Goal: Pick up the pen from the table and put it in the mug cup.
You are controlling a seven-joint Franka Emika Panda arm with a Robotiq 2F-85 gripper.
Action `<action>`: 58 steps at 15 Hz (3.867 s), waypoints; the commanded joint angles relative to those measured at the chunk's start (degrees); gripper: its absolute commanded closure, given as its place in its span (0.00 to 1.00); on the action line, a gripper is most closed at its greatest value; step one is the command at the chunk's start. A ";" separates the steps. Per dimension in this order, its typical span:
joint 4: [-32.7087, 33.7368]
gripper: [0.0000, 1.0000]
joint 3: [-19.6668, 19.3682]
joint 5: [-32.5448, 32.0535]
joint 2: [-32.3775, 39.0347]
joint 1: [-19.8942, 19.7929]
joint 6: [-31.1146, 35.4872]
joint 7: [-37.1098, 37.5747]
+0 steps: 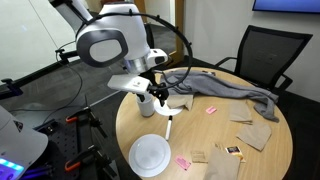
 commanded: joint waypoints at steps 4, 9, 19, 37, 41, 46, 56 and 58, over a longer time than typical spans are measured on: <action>6.81 0.00 -0.97 -11.80 9.46 -0.85 1.83 0.50; 12.27 0.00 0.16 -14.63 17.13 -1.68 3.43 0.20; 21.42 0.00 1.78 -16.16 30.34 -3.06 4.14 -1.00; 29.52 0.44 4.60 -16.12 39.52 -6.05 3.02 -1.50; 30.65 0.73 5.13 -16.08 40.32 -6.34 2.78 -1.54; 31.29 0.96 5.50 -15.83 40.45 -6.40 2.48 -1.17; 26.00 0.95 7.86 -12.59 30.12 -6.96 1.31 4.51; 24.76 0.95 7.97 -12.30 27.64 -6.69 1.21 6.28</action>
